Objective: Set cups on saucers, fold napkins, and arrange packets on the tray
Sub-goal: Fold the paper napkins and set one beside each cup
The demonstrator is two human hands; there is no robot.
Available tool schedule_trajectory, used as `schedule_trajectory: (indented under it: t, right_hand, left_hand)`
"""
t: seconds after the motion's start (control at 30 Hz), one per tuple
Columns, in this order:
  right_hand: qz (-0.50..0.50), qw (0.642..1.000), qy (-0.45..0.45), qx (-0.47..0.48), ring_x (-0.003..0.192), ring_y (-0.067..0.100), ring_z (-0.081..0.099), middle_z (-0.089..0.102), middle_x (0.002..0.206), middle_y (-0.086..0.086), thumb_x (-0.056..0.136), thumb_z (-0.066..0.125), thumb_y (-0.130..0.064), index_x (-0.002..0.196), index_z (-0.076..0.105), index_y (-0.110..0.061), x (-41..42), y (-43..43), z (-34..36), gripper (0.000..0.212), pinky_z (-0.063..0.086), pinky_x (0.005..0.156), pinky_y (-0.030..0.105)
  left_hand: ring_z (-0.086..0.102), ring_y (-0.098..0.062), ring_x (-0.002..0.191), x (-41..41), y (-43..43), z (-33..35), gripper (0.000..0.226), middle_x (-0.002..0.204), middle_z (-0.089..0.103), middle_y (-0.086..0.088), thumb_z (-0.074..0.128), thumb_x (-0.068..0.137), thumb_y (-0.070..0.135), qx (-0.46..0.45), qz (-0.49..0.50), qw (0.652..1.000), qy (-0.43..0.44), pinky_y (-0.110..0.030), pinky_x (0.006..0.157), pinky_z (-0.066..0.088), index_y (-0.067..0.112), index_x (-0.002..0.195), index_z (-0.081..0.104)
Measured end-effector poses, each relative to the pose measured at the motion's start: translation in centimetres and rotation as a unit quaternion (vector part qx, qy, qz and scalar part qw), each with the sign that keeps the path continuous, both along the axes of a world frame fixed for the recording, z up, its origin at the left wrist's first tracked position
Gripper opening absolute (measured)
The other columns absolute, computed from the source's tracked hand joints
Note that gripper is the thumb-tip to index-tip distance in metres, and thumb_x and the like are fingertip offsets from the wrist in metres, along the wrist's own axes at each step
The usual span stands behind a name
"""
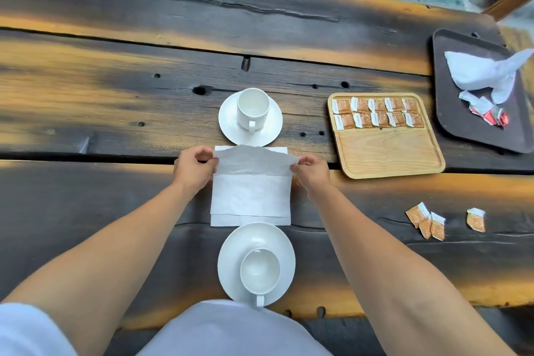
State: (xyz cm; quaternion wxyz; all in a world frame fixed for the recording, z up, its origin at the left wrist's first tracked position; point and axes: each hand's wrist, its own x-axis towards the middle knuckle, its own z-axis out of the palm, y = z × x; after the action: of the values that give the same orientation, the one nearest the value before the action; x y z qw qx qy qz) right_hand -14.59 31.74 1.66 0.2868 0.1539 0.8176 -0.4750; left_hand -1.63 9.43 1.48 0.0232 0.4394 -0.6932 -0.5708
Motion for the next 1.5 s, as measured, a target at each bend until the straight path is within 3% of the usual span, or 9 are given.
schedule_trajectory:
  t: [0.23, 0.37, 0.5, 0.7, 0.8, 0.9, 1.13, 1.37, 1.5]
  right_hand:
    - [0.013, 1.000, 0.004, 0.020, 0.058, 0.017, 0.050, 0.068, 0.074, 0.004, 0.081, 0.068, -0.008, 0.066, 0.063, -0.022, 1.2, 1.0, -0.1, 0.021, 0.045, 0.060, 0.033]
    - [0.042, 0.999, 0.008, 0.029, 0.059, 0.015, 0.053, 0.072, 0.079, 0.002, 0.084, 0.067, -0.007, 0.066, 0.066, -0.022, 2.0, 1.8, -0.7, 0.023, 0.043, 0.056, 0.029]
    - [0.060, 0.998, 0.011, 0.036, 0.061, 0.010, 0.053, 0.068, 0.078, -0.002, 0.086, 0.063, -0.003, 0.064, 0.065, -0.022, 2.8, 2.4, -1.1, 0.029, 0.041, 0.053, 0.022]
    - [0.085, 0.995, 0.003, 0.048, 0.067, 0.010, 0.053, 0.068, 0.085, -0.001, 0.085, 0.060, 0.004, 0.068, 0.066, -0.021, 3.8, 2.8, -1.8, 0.031, 0.043, 0.060, 0.024]
    - [0.098, 0.994, -0.002, 0.056, 0.072, 0.013, 0.055, 0.069, 0.089, 0.002, 0.085, 0.060, 0.004, 0.070, 0.067, -0.021, 4.2, 2.8, -2.2, 0.030, 0.046, 0.064, 0.027]
    - [0.102, 0.993, -0.003, 0.062, 0.079, 0.018, 0.057, 0.070, 0.094, 0.004, 0.086, 0.060, 0.004, 0.073, 0.068, -0.020, 4.5, 2.9, -2.6, 0.028, 0.050, 0.072, 0.030]
    - [0.125, 0.987, -0.012, 0.096, 0.075, 0.017, 0.055, 0.069, 0.093, 0.003, 0.089, 0.057, 0.001, 0.077, 0.069, -0.020, 4.6, 3.4, -3.1, 0.027, 0.047, 0.067, 0.028]
    - [0.143, 0.982, -0.022, 0.119, 0.103, 0.023, 0.062, 0.069, 0.115, 0.005, 0.088, 0.045, 0.006, 0.093, 0.074, -0.016, 4.6, 3.4, -3.3, 0.037, 0.052, 0.084, 0.029]
    - [0.162, 0.978, -0.025, 0.127, 0.098, 0.020, 0.059, 0.068, 0.118, 0.005, 0.090, 0.045, 0.004, 0.100, 0.074, -0.014, 4.7, 3.3, -3.7, 0.036, 0.048, 0.079, 0.025]
  left_hand:
    - [0.061, -0.020, 0.059, 1.2, 0.5, 0.3, 0.013, 0.075, 0.071, -0.009, 0.068, 0.086, 0.003, -0.025, -0.028, 0.999, -0.021, -0.046, 0.068, 0.060, 0.013, 0.079, 0.070]
    - [0.060, -0.018, 0.057, 2.2, 0.8, 0.1, 0.026, 0.084, 0.074, -0.003, 0.061, 0.082, -0.005, -0.070, -0.086, 0.992, -0.063, -0.035, 0.066, 0.056, 0.018, 0.076, 0.070]
    - [0.062, -0.013, 0.068, 3.2, 1.1, -0.4, 0.030, 0.090, 0.073, 0.003, 0.060, 0.082, -0.007, -0.089, -0.108, 0.987, -0.078, -0.026, 0.065, 0.051, 0.021, 0.072, 0.069]
    - [0.065, -0.021, 0.091, 4.1, 1.7, -1.2, 0.031, 0.093, 0.071, -0.002, 0.057, 0.083, -0.005, -0.121, -0.138, 0.978, -0.103, -0.032, 0.078, 0.053, 0.022, 0.072, 0.069]
    - [0.059, -0.021, 0.093, 4.3, 1.8, -1.5, 0.034, 0.086, 0.069, -0.001, 0.051, 0.082, -0.004, -0.134, -0.156, 0.972, -0.111, -0.027, 0.075, 0.044, 0.024, 0.071, 0.068]
    - [0.058, -0.019, 0.089, 4.3, 1.9, -1.7, 0.034, 0.091, 0.069, -0.002, 0.050, 0.083, -0.004, -0.142, -0.168, 0.969, -0.113, -0.026, 0.074, 0.040, 0.023, 0.073, 0.068]
    - [0.057, -0.019, 0.094, 4.5, 2.0, -2.6, 0.031, 0.104, 0.063, -0.002, 0.051, 0.086, -0.002, -0.167, -0.212, 0.953, -0.139, -0.029, 0.078, 0.044, 0.022, 0.076, 0.069]
    - [0.058, -0.021, 0.097, 4.4, 2.3, -3.0, 0.026, 0.108, 0.061, -0.001, 0.054, 0.090, 0.002, -0.183, -0.223, 0.946, -0.150, -0.031, 0.080, 0.046, 0.021, 0.080, 0.069]
    - [0.057, -0.020, 0.096, 4.5, 2.1, -3.5, 0.024, 0.108, 0.060, -0.001, 0.055, 0.092, 0.005, -0.185, -0.218, 0.947, -0.150, -0.031, 0.079, 0.047, 0.022, 0.081, 0.068]
